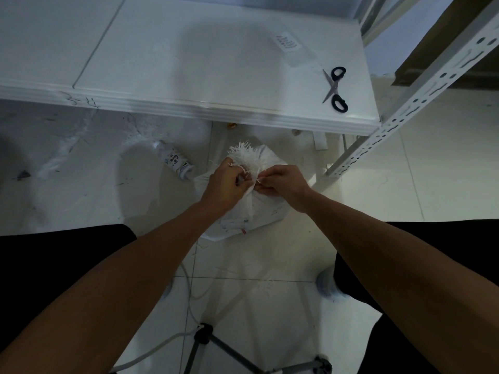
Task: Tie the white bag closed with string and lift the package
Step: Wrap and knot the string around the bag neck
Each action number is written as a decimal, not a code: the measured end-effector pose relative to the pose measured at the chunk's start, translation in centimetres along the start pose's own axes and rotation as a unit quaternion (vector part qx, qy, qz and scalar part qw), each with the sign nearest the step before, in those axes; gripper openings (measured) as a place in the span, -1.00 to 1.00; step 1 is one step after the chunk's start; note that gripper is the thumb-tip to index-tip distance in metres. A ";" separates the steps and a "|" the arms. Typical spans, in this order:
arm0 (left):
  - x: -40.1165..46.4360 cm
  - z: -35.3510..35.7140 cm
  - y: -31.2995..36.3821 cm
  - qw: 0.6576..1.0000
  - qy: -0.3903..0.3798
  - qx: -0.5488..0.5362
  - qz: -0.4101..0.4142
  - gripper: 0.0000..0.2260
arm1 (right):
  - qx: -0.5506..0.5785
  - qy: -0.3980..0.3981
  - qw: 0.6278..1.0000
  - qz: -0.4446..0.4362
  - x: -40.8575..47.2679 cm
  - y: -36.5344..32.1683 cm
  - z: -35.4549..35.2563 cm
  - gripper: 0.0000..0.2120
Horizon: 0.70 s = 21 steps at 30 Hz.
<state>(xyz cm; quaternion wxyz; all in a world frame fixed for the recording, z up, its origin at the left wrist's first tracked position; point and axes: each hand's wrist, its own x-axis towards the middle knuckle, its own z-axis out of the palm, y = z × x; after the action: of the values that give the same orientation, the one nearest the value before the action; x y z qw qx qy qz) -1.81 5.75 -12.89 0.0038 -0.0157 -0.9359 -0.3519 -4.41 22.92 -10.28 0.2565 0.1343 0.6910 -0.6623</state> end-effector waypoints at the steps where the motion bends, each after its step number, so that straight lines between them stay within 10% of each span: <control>1: 0.0 0.0 0.0 1.000 -0.001 0.000 0.001 -0.82 | -0.001 0.000 1.000 0.000 0.0 0.0 0.0 -0.81; 21: -0.7 1.1 0.8 1.000 0.027 0.009 -0.013 -0.87 | -0.011 -0.036 0.999 -0.001 -0.3 0.0 0.8 -0.90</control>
<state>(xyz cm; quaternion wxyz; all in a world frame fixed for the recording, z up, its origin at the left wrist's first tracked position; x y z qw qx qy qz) -1.12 7.08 -13.20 0.0248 0.0056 -0.9387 -0.3437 -4.03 22.13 -10.15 0.2821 0.1066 0.6889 -0.6591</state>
